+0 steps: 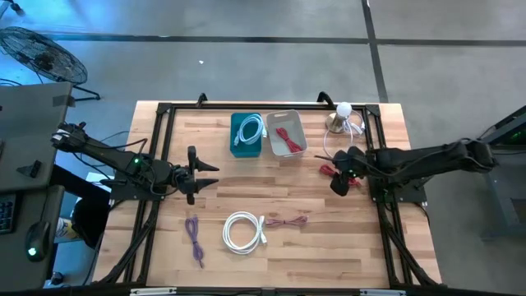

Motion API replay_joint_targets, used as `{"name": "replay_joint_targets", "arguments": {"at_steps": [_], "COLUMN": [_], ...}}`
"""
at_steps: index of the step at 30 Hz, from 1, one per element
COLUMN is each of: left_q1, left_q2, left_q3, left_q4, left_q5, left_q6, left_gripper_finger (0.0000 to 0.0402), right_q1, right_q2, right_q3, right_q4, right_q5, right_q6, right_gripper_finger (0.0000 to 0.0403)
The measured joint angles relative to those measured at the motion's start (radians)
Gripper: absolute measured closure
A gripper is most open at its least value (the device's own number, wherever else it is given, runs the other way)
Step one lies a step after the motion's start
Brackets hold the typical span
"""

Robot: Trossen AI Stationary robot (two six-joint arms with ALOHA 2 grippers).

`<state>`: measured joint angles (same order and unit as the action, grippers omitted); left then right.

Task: Pick & Place USB Port
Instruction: Put the orange charger cable into the gray bin

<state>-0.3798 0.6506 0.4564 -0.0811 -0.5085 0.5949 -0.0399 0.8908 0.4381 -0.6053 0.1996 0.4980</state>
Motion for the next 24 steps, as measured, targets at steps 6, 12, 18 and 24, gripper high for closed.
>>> {"name": "replay_joint_targets", "arguments": {"at_steps": [6,12,18,24], "left_q1": [0.0,0.0,0.0,0.0], "left_q2": [0.0,0.0,0.0,0.0], "left_q3": [0.0,0.0,0.0,0.0], "left_q4": [0.0,0.0,0.003,0.003], "left_q5": [0.001,0.004,0.004,0.004], "left_q6": [0.0,0.0,-0.001,-0.002], "left_gripper_finger": [0.0227,0.0227,0.0227,0.0227], "right_q1": [0.0,-0.012,-0.066,-0.121], "right_q2": [0.047,0.091,0.129,0.151], "right_q3": [0.0,0.0,0.0,0.0], "right_q4": [-0.005,-0.007,-0.005,0.029], "right_q5": [-0.017,-0.021,-0.035,-0.097], "right_q6": [0.022,0.029,0.024,-0.008], "right_gripper_finger": [0.0204,0.0204,0.0204,0.0204]}}
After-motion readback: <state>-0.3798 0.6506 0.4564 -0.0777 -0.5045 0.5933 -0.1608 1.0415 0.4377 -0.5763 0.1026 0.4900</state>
